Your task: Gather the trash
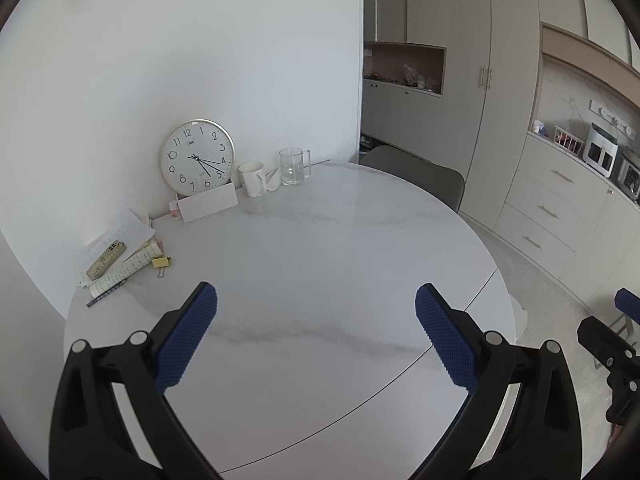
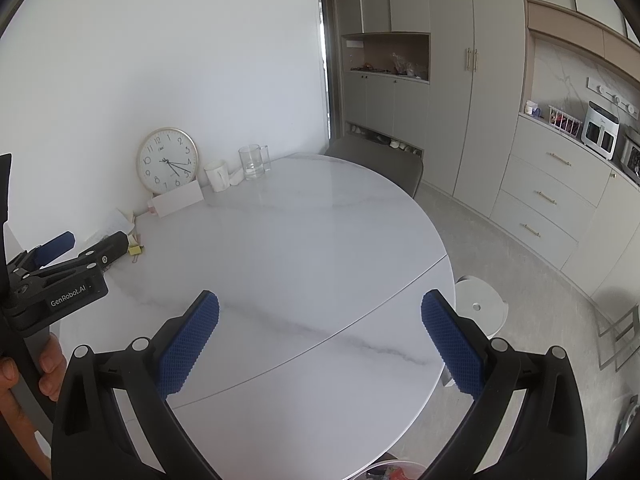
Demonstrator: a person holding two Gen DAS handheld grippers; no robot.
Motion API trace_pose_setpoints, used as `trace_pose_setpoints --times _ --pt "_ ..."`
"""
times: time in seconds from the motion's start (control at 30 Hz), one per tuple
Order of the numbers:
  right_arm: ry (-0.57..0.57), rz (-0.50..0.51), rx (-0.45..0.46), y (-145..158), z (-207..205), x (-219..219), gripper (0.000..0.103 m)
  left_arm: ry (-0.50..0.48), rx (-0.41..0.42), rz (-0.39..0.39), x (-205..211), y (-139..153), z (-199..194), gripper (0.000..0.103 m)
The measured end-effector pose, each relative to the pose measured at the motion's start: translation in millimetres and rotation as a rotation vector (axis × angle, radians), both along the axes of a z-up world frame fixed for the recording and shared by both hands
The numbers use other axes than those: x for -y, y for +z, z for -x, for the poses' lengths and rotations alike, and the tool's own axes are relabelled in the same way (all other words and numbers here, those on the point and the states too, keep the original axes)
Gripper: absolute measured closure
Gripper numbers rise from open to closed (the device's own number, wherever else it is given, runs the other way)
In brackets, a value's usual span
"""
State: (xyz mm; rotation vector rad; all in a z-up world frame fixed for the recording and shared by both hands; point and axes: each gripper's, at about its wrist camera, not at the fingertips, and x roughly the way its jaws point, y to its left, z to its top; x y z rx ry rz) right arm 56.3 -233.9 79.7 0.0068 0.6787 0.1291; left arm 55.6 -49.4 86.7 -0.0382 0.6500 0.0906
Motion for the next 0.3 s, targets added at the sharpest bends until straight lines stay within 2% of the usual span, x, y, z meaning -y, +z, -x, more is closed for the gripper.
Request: trace_pose_setpoints --times 0.3 --pt "0.001 0.0 -0.005 -2.5 1.7 2.6 0.002 0.017 -0.044 0.025 -5.1 -2.4 -3.0 0.008"
